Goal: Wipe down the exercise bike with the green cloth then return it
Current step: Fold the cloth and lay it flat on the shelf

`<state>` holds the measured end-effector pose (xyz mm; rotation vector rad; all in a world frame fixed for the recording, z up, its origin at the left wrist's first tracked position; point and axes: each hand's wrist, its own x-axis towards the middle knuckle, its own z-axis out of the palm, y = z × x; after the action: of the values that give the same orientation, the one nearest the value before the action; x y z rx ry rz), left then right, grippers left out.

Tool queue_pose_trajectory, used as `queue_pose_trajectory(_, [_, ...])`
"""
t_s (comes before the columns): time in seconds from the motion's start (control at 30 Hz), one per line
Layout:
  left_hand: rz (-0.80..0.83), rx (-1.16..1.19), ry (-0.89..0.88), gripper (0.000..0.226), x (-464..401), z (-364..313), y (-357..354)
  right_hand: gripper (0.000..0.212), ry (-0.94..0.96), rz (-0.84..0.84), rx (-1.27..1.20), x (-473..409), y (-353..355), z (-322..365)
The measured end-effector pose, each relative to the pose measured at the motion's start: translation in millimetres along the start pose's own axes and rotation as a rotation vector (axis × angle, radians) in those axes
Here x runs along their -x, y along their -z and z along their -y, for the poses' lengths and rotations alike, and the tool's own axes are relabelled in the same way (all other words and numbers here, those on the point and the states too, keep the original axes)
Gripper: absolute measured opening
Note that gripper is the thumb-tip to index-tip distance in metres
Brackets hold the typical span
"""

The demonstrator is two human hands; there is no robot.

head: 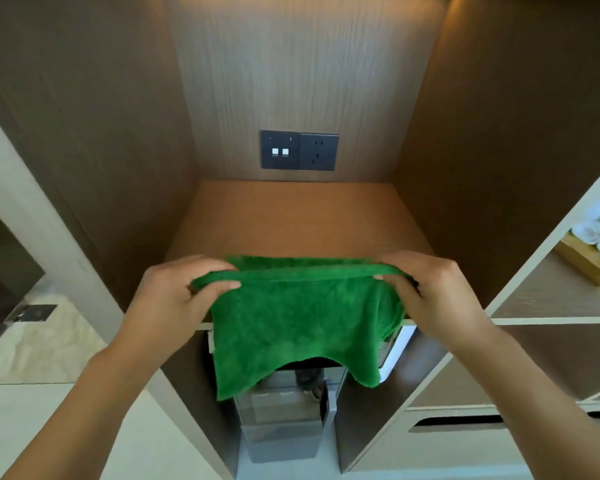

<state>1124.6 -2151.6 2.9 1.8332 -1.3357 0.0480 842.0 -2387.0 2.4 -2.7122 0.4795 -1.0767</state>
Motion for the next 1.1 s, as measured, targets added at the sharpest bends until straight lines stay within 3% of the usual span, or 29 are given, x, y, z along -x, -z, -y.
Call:
queue_pose_trajectory(0.1, [-0.116,0.153,0.136,0.032,-12,-5,9,0.026,-0.106,0.013,-0.178,-16,15,-2])
queue_pose_trajectory(0.27, [-0.218,0.395,0.121,0.01,-13,-31,28,0.018,-0.184,-0.032,-0.411,-28,49,17])
queue_pose_trajectory(0.47, [-0.243,0.574,0.107,0.012,-8,-61,64,0.015,-0.18,-0.081,-0.668,-33,91,42])
queue_pose_trajectory(0.6, [-0.173,0.568,0.189,0.013,-29,-49,45,0.015,-0.334,0.005,-0.766,-47,66,21])
queue_pose_trajectory(0.67, [-0.095,0.481,0.292,0.013,-42,-26,24,0.013,-0.462,0.094,-0.73,-57,40,0])
queue_pose_trajectory(0.73, [-0.014,0.191,0.38,0.02,-51,1,3,0.004,-0.567,0.182,-0.562,-64,14,-19])
queue_pose_trajectory(0.8, [-0.007,-0.156,0.362,0.036,-49,9,-12,0.007,-0.606,0.195,-0.144,-64,-9,-25])
queue_pose_trajectory(0.87, [-0.01,-0.235,0.227,0.042,-40,1,-22,0.012,-0.5,0.159,0.222,-53,-21,-5])
queue_pose_trajectory(0.93, [0.178,-0.178,0.089,0.044,-32,-13,-31,0.023,-0.391,0.186,0.116,-41,-26,33])
queue_pose_trajectory(1.0, [0.427,-0.2,0.026,0.059,-28,-20,-46,0.043,-0.389,0.342,-0.039,-33,-33,65])
queue_pose_trajectory(1.1, [0.494,-0.296,-0.002,0.083,-27,-8,-59,0.072,-0.402,0.571,0.066,-23,-58,78])
